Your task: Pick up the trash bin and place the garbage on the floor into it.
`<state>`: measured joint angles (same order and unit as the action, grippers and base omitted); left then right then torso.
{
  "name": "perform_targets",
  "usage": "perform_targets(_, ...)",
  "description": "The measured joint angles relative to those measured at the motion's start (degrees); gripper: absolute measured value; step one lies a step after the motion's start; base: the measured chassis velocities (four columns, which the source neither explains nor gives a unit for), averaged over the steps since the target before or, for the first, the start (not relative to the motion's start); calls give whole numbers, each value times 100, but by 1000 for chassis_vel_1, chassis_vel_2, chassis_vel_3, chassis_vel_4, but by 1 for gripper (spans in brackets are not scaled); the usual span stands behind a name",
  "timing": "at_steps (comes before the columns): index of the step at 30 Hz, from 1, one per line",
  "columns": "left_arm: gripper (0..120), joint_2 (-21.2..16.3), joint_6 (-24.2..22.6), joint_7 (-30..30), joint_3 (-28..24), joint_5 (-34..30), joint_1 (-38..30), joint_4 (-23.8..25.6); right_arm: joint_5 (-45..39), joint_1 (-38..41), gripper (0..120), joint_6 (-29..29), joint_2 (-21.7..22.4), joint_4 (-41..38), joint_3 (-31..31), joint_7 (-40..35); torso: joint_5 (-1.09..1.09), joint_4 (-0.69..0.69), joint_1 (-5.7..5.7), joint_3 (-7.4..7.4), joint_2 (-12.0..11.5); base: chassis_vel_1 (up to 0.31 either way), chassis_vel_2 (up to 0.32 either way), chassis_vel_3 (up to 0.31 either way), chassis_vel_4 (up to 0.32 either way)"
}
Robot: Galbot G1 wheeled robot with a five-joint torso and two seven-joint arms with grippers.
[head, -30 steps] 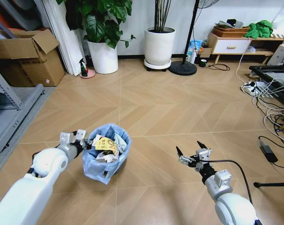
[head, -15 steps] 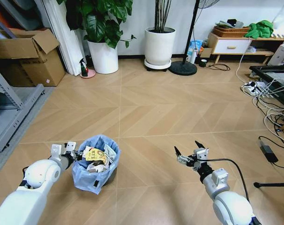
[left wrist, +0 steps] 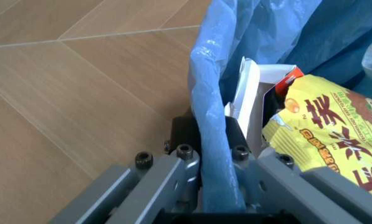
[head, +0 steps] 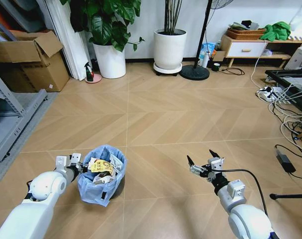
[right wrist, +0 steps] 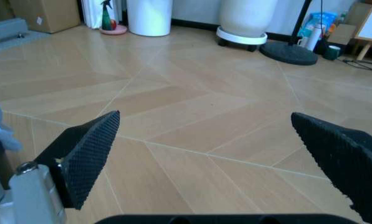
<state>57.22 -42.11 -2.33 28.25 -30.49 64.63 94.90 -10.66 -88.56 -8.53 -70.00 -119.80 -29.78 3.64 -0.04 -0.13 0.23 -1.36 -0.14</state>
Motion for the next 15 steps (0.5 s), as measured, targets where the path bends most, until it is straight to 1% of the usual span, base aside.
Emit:
perform_targets(4, 4, 9, 0, 9, -12, 22, -28, -31, -12, 2, 100, 0, 12, -1, -13, 0, 0, 0, 0, 0, 0, 0, 0, 0, 0)
perform_targets(5, 11, 10, -1, 10, -17, 22, -31, -32, -14, 4, 100, 0, 13, 0, -14, 0, -5, 0, 0, -1, 0, 0, 0, 0, 0)
perform_targets(6, 15, 10, -1, 11, -17, 20, -36, -32, -14, 5, 100, 0, 13, 0, -14, 0, -5, -1, 0, -1, 0, 0, 0, 0, 0)
perform_targets(7, 15, 10, -1, 11, -17, 20, -36, -32, -14, 5, 100, 0, 13, 0, -14, 0, -5, -1, 0, -1, 0, 0, 0, 0, 0)
perform_targets(8, 20, 6, -1, 12, -17, 12, -42, -32, -15, 10, 100, 0, 11, 7, -11, -1, 1, 0, 0, -1, 0, 0, 0, 0, 0)
perform_targets(10, 31, -8, -1, 14, -17, 0, -48, -31, -15, 22, 100, 0, 3, 18, -2, -4, -2, 0, 0, -1, 0, 0, 0, 0, 0)
perform_targets(11, 34, -12, -2, 14, -16, -6, -49, -30, -15, 29, 100, -1, 1, 24, 2, -6, -1, 0, 0, -1, 0, 0, 0, 0, 0)
perform_targets(12, 34, -12, -2, 14, -16, -6, -49, -30, -15, 29, 100, -1, 1, 24, 2, -6, -1, 0, 0, -1, 0, 0, 0, 0, 0)
perform_targets(14, 45, -30, -2, 18, 0, -40, -58, -26, -15, 39, 100, -3, 1, 38, 8, -9, -2, 0, 0, -1, 0, 0, 0, 0, 0)
perform_targets(15, 49, -36, -2, 18, 6, -55, -61, -21, -15, 42, 100, -3, 3, 42, 9, -11, -2, 0, 0, -1, 0, 0, 0, 0, 0)
